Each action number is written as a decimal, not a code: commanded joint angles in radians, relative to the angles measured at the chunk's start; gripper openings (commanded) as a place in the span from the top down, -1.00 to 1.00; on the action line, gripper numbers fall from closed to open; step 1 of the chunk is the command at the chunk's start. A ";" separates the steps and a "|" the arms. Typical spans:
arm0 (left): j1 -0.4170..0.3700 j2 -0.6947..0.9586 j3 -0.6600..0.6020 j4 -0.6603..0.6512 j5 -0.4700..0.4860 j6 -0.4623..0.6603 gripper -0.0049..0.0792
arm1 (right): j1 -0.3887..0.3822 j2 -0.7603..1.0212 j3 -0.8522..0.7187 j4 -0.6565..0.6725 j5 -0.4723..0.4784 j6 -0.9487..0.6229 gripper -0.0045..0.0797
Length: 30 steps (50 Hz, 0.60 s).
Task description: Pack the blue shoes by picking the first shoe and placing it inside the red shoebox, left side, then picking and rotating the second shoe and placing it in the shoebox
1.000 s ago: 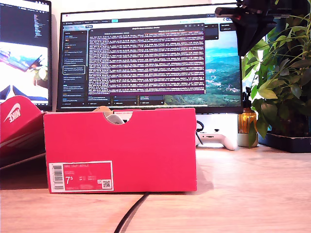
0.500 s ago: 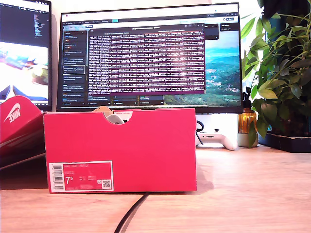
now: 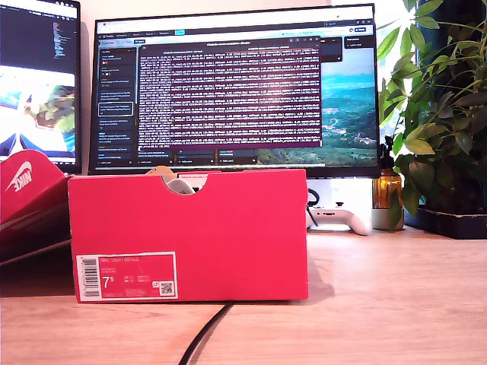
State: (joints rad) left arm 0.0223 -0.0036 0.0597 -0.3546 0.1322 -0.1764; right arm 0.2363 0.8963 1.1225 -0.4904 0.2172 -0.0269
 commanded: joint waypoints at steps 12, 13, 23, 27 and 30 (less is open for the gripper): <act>0.001 -0.008 -0.024 -0.020 0.002 0.002 0.93 | -0.022 -0.068 -0.190 0.059 -0.001 0.000 0.88; 0.001 -0.008 -0.024 -0.019 0.002 0.002 0.93 | -0.022 -0.074 -0.200 0.062 -0.001 0.001 0.88; 0.001 -0.008 -0.024 -0.020 0.002 0.002 0.93 | -0.035 -0.163 -0.344 0.175 -0.001 0.020 0.88; 0.001 -0.008 -0.024 -0.020 0.002 0.002 0.93 | -0.047 -0.198 -0.415 0.234 -0.026 0.029 0.88; 0.001 -0.008 -0.024 -0.020 0.002 0.002 0.93 | -0.060 -0.214 -0.464 0.260 -0.039 0.031 0.88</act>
State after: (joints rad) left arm 0.0223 -0.0036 0.0597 -0.3550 0.1322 -0.1764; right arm 0.1890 0.6773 0.7094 -0.2516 0.1890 -0.0006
